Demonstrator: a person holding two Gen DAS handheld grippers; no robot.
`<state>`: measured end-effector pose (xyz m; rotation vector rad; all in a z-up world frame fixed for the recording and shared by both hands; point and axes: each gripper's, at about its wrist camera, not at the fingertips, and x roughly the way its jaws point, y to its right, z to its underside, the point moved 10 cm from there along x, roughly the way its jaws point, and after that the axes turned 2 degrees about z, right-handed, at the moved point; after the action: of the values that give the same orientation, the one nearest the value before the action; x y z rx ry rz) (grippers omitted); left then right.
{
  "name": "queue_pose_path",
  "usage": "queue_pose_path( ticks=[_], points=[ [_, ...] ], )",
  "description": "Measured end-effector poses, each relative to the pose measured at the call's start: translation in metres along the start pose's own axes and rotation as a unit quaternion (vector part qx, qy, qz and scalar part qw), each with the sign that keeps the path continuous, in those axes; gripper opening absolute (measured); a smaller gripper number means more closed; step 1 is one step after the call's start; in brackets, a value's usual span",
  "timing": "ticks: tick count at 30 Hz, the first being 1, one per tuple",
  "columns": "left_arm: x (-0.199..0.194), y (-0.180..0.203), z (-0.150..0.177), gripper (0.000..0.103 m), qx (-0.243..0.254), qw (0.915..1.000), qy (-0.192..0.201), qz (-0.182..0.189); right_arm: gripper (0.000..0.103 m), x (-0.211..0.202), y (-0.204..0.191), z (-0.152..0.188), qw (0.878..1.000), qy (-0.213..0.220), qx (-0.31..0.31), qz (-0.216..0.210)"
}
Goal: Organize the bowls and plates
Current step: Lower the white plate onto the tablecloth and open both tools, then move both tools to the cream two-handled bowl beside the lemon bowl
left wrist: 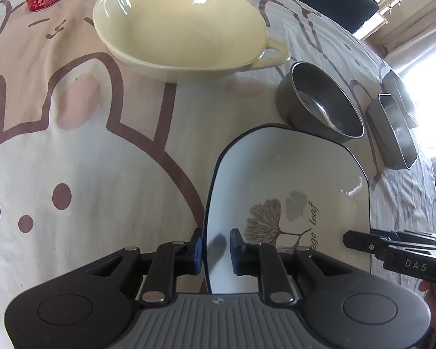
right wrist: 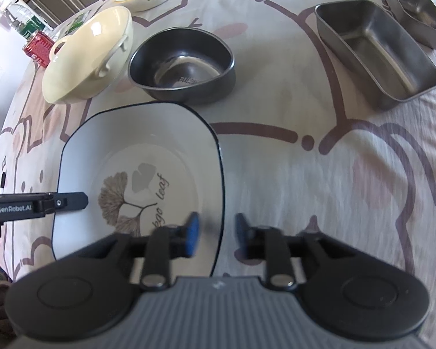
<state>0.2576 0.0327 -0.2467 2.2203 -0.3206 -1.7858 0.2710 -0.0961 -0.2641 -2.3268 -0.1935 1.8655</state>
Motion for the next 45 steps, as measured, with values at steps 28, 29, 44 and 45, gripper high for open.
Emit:
queue_pose_path(
  ticks=[28,29,44,45],
  points=[
    [-0.097,0.016,-0.030,0.103,0.045,0.9821,0.183,-0.005,0.103,-0.076,0.002,-0.027,0.983,0.180,-0.026,0.007],
    [-0.104,0.017,-0.034,0.103,0.043,0.9796,0.196,-0.006,0.103,-0.084,-0.001,-0.032,0.980,0.199,-0.027,-0.001],
    [-0.188,0.012,-0.149,0.103,0.055,0.9383,0.335,-0.063,0.103,-0.151,-0.062,-0.135,0.948,0.307,-0.055,-0.070],
    [-0.189,0.010,-0.158,0.103,0.061,0.9356,0.340,-0.071,0.103,-0.149,-0.067,-0.141,0.950,0.299,-0.053,-0.076]
  ],
)
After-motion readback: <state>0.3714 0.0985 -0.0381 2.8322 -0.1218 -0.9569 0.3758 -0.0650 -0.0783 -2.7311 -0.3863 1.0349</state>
